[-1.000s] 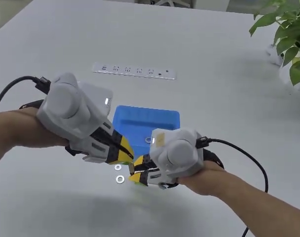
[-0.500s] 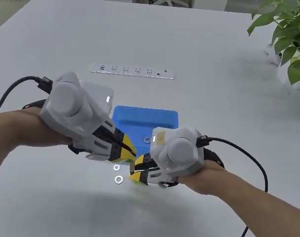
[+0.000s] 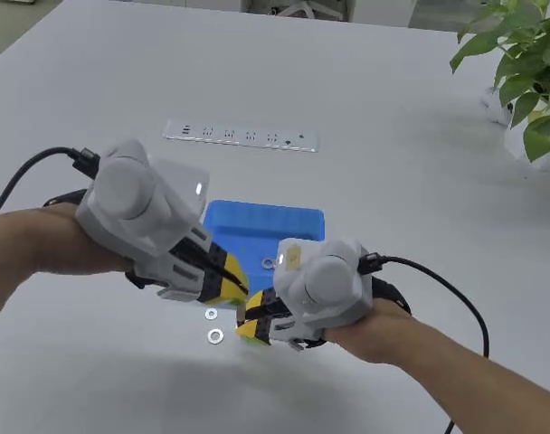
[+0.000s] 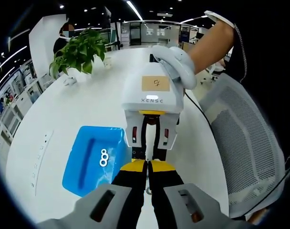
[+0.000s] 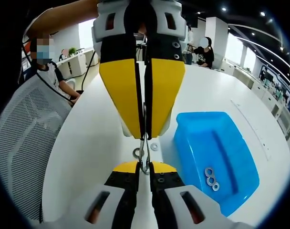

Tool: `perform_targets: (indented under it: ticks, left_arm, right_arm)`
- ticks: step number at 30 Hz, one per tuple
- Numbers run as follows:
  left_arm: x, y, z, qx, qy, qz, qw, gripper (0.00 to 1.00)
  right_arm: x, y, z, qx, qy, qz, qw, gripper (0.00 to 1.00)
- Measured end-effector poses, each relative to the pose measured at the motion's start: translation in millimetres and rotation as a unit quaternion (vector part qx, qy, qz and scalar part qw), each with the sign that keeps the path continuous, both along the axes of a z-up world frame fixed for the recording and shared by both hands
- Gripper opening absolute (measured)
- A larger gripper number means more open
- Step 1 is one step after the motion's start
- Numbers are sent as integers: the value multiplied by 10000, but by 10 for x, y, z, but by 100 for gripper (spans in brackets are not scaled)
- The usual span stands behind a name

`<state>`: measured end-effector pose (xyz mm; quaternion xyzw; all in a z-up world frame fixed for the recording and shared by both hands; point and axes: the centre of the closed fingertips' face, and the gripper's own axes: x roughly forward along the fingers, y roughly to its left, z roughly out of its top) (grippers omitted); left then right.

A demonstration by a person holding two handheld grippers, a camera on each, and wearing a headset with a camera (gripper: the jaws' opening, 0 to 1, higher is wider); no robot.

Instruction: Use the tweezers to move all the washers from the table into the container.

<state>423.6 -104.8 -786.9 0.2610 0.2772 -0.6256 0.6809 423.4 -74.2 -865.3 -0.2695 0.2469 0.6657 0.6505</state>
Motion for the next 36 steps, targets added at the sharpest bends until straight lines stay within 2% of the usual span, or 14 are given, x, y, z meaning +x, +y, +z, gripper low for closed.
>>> perform_targets:
  ticks: [19, 28, 36]
  left_arm:
    - [-22, 3, 32, 51, -48, -19, 10000, 5]
    - [-55, 24, 160, 18, -83, 26, 10000, 5]
    - [-55, 42, 311, 6, -186, 42, 9998, 5]
  right_arm:
    - [-22, -15, 30, -43, -31, 39, 10000, 9]
    - [-53, 6, 163, -21, -78, 93, 9999, 9]
    - [-35, 27, 313, -33, -215, 137, 9997, 9]
